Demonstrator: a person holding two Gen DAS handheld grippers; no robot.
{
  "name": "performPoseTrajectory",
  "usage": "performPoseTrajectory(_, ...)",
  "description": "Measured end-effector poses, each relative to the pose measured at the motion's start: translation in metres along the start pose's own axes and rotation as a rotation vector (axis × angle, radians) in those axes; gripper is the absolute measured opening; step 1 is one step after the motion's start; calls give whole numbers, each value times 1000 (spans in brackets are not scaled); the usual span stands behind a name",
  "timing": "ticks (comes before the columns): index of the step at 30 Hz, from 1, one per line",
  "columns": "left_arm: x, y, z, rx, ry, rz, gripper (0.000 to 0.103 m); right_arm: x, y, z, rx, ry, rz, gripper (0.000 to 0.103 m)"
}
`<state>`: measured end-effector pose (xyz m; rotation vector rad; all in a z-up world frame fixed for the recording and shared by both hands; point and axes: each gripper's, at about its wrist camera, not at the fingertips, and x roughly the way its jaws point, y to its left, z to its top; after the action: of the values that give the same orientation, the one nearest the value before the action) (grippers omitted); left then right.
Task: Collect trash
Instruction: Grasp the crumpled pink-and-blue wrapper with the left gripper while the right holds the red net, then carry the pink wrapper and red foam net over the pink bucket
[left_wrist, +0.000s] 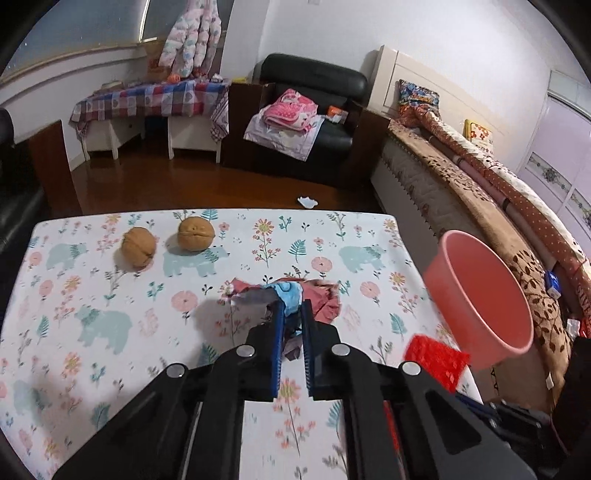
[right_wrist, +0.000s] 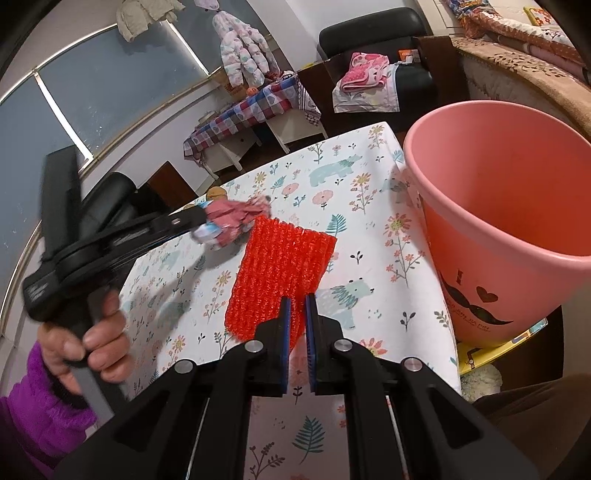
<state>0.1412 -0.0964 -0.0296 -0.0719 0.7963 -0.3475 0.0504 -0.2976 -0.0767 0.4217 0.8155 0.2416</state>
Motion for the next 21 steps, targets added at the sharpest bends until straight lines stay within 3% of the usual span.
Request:
performPoseTrajectory(12,-68,-15,-24,17,-79,32,5,-6,5,-3,-33,-26,-16,8)
performPoseTrajectory(21,-93,-26,-37,37,-110,58,5,-9,33,-14,-189,-50,-86,8)
